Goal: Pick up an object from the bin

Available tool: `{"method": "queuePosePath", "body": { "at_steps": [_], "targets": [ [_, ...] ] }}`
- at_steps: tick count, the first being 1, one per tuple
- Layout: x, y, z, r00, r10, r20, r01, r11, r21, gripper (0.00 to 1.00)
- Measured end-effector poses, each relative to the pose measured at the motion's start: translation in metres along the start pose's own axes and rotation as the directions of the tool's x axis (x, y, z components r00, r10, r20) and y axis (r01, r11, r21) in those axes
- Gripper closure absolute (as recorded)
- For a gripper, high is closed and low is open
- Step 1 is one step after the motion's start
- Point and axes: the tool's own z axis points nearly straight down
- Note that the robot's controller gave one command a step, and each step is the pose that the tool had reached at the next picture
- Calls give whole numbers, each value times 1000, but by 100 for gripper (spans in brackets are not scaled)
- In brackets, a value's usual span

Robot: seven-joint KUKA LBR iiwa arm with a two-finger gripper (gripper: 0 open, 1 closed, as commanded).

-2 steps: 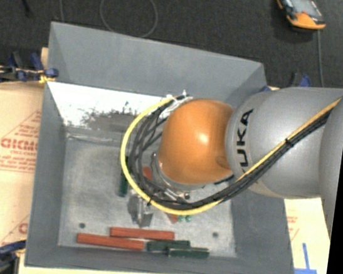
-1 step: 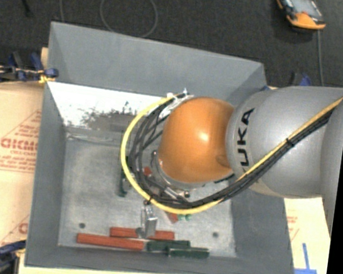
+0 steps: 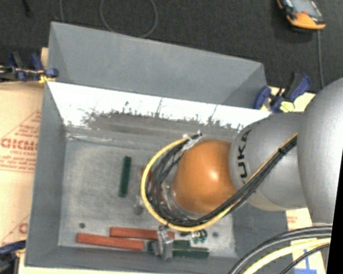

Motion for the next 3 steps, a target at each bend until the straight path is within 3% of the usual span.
{"method": "queuePosePath", "body": {
  "at_steps": [1,2,3],
  "targets": [
    [1,2,-4,1000,3,-7,-3,1000,-2,100],
    [0,2,-2,1000,2,-2,-2,1000,-2,0],
    [0,2,-4,1000,6,-5,-6,1000,-2,100]
  ]
}}
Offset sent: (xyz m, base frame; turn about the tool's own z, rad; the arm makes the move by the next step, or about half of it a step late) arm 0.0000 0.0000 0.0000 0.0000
